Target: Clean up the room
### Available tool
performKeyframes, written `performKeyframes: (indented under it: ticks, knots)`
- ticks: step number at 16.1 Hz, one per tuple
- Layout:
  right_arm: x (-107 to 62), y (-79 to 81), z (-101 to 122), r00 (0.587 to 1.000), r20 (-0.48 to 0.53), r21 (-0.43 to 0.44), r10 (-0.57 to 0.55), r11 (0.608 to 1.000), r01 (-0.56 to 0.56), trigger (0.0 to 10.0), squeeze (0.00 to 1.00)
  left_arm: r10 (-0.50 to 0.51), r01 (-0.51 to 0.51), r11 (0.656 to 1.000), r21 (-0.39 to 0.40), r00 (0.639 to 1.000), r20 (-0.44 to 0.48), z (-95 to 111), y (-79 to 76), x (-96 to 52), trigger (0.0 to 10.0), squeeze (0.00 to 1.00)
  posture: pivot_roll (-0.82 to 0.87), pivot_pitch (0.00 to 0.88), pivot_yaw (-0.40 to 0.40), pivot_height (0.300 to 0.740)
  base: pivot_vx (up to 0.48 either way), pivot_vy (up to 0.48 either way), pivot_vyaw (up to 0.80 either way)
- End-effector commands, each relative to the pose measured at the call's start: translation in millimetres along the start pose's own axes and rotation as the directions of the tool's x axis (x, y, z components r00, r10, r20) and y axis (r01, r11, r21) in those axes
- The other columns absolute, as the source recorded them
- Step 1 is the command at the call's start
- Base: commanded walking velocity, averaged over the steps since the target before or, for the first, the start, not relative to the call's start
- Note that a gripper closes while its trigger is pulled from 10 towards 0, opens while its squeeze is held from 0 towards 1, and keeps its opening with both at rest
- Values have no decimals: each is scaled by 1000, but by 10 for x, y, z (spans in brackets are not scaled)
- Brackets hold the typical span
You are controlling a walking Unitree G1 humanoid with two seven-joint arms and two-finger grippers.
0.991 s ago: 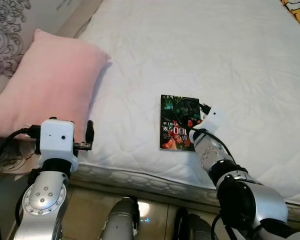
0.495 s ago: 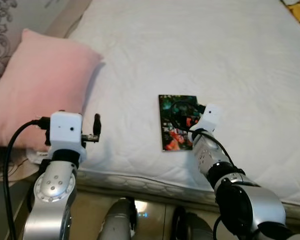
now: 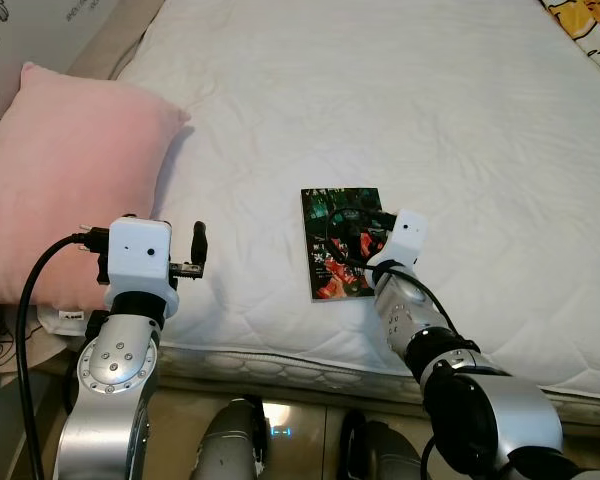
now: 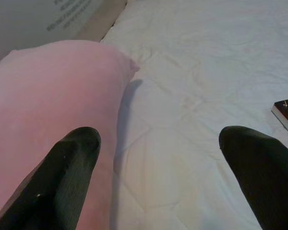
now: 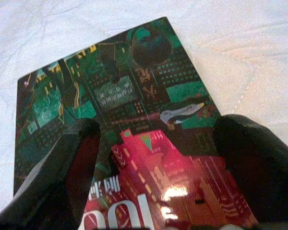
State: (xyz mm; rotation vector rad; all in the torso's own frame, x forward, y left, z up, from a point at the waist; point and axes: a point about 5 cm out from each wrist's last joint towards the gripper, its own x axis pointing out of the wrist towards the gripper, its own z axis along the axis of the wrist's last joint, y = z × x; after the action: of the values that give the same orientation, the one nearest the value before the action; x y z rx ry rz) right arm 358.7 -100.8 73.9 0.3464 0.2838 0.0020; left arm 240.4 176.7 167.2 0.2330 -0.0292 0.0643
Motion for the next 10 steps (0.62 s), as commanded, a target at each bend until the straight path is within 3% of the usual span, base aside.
performKeyframes:
  ticks: [1, 5, 8, 10]
  knots:
    - [8, 11, 1, 1000, -15, -3, -11, 1000, 11, 10000, 0, -10, 9, 1000, 16, 1000, 3, 4, -8, -27, 10000, 0, 341, 226, -51, 736, 0, 0, 0]
    - [-23, -25, -39, 999, 12, -13, -49, 999, 49, 10000, 0, 8, -8, 1000, 5, 1000, -1, -19, -11, -38, 10000, 0, 316, 224, -68, 736, 0, 0, 0]
    - [-74, -107, 9, 990, 120, -78, -78, 993, 88, 10000, 0, -2, 2, 1000, -10, 1000, 6, -22, -64, 13, 10000, 0, 286, 219, -71, 736, 0, 0, 0]
    - [-126, -155, -49, 986, 138, -97, -89, 990, 103, 10000, 0, -6, 6, 1000, -16, 1000, 8, -25, -87, 36, 10000, 0, 266, 217, -73, 736, 0, 0, 0]
